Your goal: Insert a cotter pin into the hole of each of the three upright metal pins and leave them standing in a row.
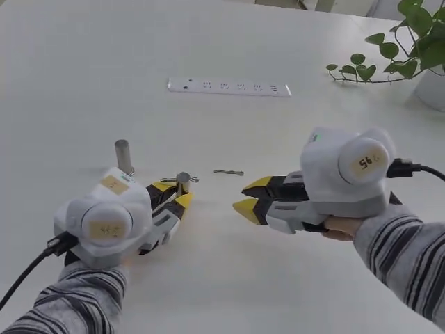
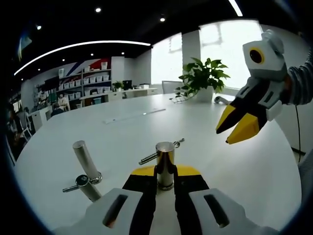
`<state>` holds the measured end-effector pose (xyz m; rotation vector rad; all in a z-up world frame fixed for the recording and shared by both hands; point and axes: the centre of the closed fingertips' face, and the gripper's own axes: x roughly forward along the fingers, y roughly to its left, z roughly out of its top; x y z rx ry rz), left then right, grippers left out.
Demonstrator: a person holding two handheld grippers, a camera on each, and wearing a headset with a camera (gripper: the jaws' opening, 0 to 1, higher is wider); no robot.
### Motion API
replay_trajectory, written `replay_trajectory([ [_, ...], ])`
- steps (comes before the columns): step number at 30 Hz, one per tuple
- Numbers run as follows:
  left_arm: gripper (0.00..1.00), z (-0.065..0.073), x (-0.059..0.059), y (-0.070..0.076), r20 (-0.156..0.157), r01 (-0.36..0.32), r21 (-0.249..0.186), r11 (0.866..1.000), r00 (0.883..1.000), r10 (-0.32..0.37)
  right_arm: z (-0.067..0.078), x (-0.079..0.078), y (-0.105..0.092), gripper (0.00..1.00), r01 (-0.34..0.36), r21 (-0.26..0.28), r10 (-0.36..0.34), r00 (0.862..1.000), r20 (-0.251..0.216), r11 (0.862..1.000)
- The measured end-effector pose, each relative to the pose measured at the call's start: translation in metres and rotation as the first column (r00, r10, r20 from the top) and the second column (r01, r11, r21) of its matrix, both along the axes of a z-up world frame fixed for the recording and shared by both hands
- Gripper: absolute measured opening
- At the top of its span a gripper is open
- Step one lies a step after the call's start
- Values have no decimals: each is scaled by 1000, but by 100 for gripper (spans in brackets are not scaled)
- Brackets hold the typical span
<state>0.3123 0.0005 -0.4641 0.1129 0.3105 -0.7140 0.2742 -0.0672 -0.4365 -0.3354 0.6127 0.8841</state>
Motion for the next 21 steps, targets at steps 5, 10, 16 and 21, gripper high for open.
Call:
replay_trajectory([
  [5,9,0,0,0,1,5,4,1000,1000,-5,-2,2,-3,12,14,3,-14,1000,-11,1000],
  [10,9,-1,0,0,-28,-16,-17,1000,1000,16,-1,5,-3,13,27,18,-27,1000,-15,999],
  [16,11,-7,-2,3,-61,-33,12,999,998,33,-1,7,0,15,37,36,-36,999,-28,999],
  [21,20,-5,-10,5,-77,-37,20,999,996,39,6,11,4,18,53,81,-50,998,-33,995],
])
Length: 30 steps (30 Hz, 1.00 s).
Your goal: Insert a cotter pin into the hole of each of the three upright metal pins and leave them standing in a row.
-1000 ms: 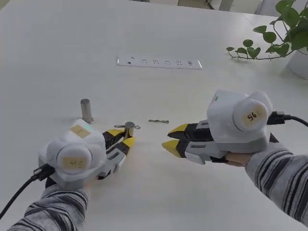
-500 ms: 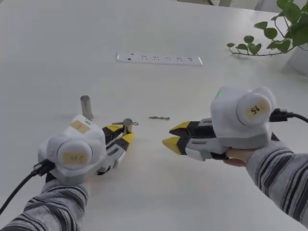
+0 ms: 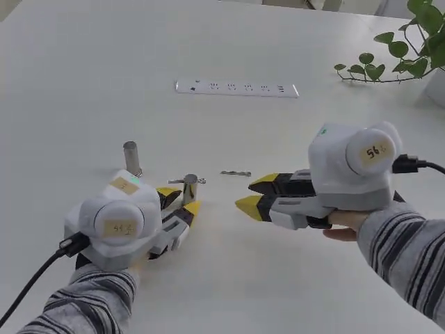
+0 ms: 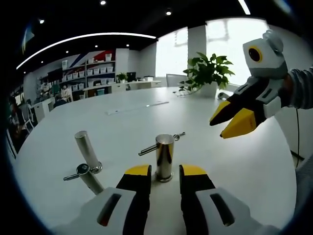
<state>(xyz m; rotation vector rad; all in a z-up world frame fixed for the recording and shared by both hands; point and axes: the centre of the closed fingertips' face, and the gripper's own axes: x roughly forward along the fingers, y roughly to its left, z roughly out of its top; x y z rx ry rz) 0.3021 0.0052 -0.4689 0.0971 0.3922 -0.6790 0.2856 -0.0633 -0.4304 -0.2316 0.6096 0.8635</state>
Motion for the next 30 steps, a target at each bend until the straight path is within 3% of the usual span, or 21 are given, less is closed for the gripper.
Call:
replay_trajectory([
  [8,28,1,-26,-1,-38,27,23,999,999,-26,17,11,10,24,26,83,-26,1000,-5,996],
  [10,31,6,-31,-1,-53,16,-18,1000,998,-17,20,12,15,25,26,94,-24,1000,-17,995],
  [19,46,26,-45,12,-62,-23,-57,998,998,20,36,26,40,33,3,129,0,1000,-23,992],
  [23,55,36,-50,18,-60,-39,-95,995,998,33,39,32,56,33,-25,126,28,999,-26,992],
  [30,69,41,-55,33,-59,-63,-74,995,997,59,38,44,82,33,-68,108,72,997,-34,992],
])
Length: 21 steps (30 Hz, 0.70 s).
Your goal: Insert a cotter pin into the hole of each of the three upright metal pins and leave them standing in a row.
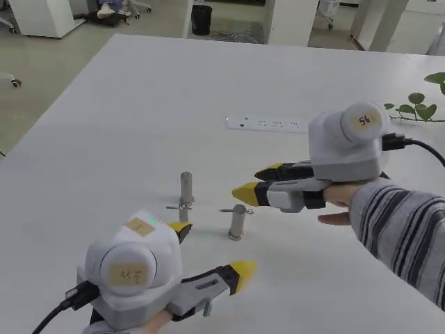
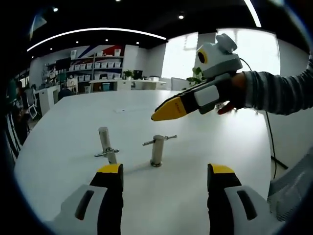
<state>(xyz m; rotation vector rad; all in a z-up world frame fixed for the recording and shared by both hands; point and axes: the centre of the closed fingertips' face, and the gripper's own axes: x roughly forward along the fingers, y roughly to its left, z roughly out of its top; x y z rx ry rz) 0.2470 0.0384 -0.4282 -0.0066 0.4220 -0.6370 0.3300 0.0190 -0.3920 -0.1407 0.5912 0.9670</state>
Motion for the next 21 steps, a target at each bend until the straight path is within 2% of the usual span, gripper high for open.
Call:
replay_trajectory([
  [4,74,2,-3,9,2,-4,28,1000,1000,4,-2,7,14,32,-22,-8,22,1000,-4,1000],
  [6,76,5,-3,15,13,-13,33,999,1000,13,-5,9,22,31,-29,-11,28,999,-15,1000],
  [9,83,5,-4,22,1,-30,20,999,1000,30,-9,12,31,31,-45,-23,45,999,-11,999],
  [13,88,2,-5,28,-6,-38,24,999,999,38,-16,16,44,30,-68,-33,68,998,-16,997],
  [16,92,5,-5,32,-4,-55,-11,998,998,55,-20,21,52,30,-80,-49,80,997,-10,996],
  [21,96,2,-4,38,-1,-67,5,998,998,67,-30,26,65,27,-76,-54,74,997,-29,996],
])
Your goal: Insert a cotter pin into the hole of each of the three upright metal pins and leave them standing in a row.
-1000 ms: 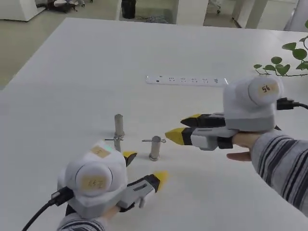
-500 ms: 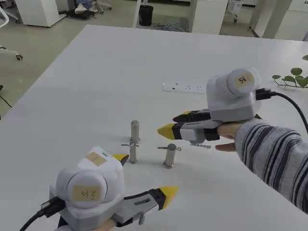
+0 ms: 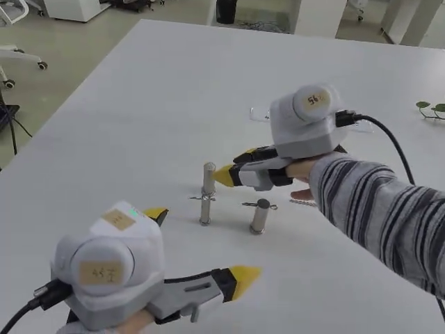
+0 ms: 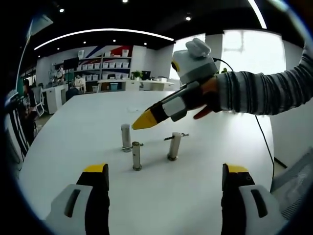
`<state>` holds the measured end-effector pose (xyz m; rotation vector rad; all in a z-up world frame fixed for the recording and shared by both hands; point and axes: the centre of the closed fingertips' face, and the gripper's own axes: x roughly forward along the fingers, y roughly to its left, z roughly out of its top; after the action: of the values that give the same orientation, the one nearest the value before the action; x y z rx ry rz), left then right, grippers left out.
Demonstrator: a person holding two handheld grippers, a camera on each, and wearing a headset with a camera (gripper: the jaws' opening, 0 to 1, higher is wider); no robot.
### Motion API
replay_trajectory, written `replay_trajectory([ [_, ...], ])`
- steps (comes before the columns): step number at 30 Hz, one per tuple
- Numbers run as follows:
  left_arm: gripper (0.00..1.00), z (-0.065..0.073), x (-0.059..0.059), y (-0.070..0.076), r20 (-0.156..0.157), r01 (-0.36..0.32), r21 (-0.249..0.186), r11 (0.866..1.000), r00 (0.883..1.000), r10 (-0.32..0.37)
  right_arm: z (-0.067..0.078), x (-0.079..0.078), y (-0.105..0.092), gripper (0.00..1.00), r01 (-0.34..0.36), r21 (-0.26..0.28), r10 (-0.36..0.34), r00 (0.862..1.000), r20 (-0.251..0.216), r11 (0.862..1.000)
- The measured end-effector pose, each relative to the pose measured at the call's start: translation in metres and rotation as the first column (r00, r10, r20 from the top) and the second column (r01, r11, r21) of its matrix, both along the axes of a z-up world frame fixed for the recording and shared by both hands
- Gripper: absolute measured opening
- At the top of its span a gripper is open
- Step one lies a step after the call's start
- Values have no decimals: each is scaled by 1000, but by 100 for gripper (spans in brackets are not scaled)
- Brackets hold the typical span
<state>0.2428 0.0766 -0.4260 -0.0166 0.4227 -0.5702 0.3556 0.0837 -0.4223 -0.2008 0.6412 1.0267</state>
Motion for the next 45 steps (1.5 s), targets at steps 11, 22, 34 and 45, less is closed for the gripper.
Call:
replay_trajectory([
  [11,99,1,0,9,12,0,17,1000,1000,0,-19,14,18,19,24,-11,-24,1000,12,1000],
  [22,99,-1,-3,12,2,4,35,999,1000,-5,-25,22,23,9,26,-48,-24,999,48,999],
  [34,99,-3,-5,10,-5,17,43,999,1000,-16,-18,26,-1,8,81,-99,-71,992,100,992],
  [45,99,0,-5,5,11,38,58,998,999,-39,-17,29,-60,8,193,-151,-181,979,92,970],
])
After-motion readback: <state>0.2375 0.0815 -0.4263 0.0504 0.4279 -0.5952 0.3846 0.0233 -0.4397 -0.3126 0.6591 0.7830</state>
